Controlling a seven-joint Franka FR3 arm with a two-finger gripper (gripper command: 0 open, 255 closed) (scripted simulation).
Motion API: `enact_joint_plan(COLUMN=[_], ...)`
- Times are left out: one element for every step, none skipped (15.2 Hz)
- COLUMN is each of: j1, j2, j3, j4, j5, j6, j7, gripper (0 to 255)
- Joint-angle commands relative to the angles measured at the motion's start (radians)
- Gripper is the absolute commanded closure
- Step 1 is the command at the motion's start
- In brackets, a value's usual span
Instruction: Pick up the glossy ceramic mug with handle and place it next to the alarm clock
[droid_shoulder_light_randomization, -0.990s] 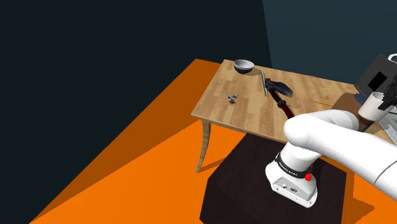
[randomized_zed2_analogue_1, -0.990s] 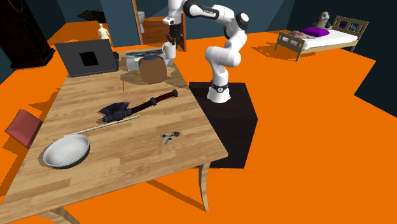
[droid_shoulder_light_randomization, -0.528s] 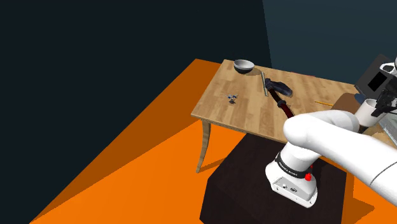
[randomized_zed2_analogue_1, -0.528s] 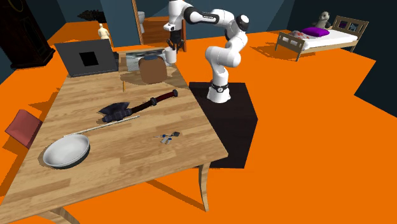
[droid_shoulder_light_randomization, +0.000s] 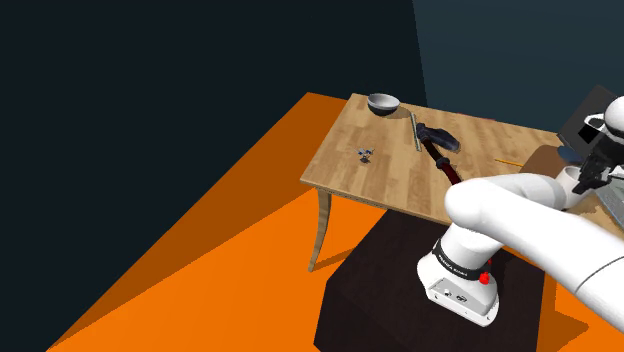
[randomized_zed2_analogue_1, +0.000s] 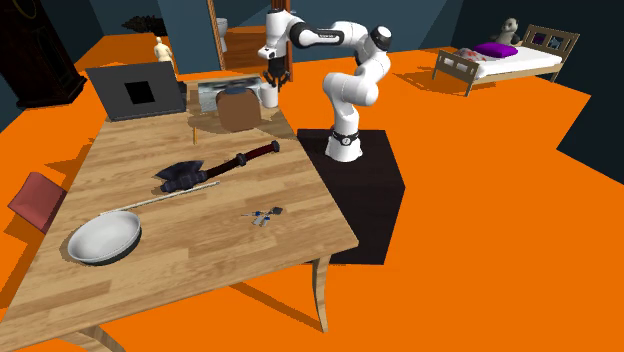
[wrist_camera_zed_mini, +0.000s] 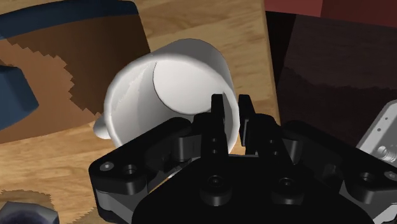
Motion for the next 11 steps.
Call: enact_joint_plan(j1=[-0.007,-0.01,-0.013,-0.017,-0.02,-0.023,-0.026,-0.029,-0.032,-0.034,-0.037], j2=[-0.007,-0.01,-0.013,-0.016,-0.018,-0.02,-0.023,-0.025,-0.026,-0.028,-0.03], j3=[-0.027,-0.039,-0.052,-0.065,-0.078,-0.091,-0.105,-0.118,-0.132,-0.146,-0.16], j4=[-0.019,-0.027,-0.035,-0.042,-0.05,-0.057,-0.064,-0.071,-0.078,-0.084,-0.09], j5=[-0.025,-0.036,-0.048,-0.059,-0.071,-0.083,-0.096,-0.108,-0.121,-0.133,-0.146], j6=[0.016,0.023,0.03,0.037,0.044,0.051,0.058,0.065,0.072,0.079,0.086], j7=[0.002,0.003,0.004,0.005,0.006,0.007,0.008,0.009,0.01,0.011,0.012], gripper=[255,255,255,255,255,255,255,255,255,255,255])
